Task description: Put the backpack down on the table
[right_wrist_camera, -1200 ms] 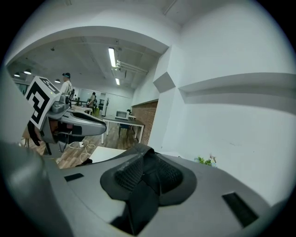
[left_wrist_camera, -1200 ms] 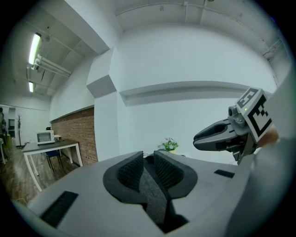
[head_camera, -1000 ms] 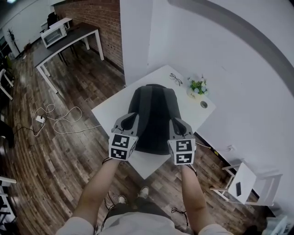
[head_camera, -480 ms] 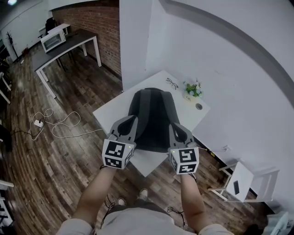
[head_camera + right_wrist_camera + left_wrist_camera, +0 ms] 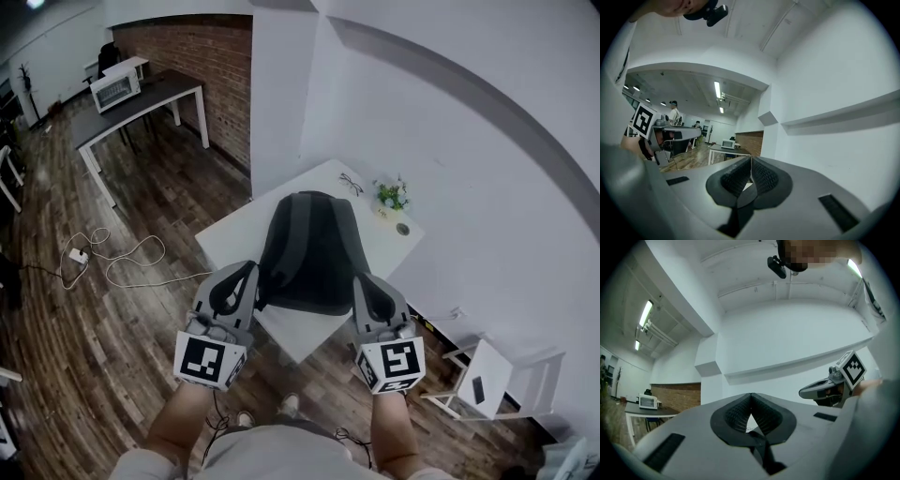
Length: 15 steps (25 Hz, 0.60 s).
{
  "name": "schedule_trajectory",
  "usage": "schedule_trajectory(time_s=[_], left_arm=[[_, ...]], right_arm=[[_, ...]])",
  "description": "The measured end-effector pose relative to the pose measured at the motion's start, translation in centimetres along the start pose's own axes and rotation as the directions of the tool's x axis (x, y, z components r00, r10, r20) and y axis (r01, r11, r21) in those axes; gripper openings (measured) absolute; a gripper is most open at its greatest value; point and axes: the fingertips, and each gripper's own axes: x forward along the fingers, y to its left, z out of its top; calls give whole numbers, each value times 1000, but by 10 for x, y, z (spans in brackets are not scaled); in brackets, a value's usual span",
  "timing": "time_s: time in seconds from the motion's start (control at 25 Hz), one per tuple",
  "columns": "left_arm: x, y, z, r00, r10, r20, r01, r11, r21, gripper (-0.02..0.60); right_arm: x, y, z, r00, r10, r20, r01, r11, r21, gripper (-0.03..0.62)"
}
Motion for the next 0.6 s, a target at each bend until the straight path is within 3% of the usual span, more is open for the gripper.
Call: schedule_trajectory(time_s=[0.4,0.6], left_arm=[[-53,-7,44,998,-9,59,10,1000,-15,17],[-70,-18,47,998,-34,52,36,998,-50,17]], right_arm=[[-54,10,36,997,-32,67,33,999,-12,41],[-83,9,37,996,-67,58,68,998,-14,41]])
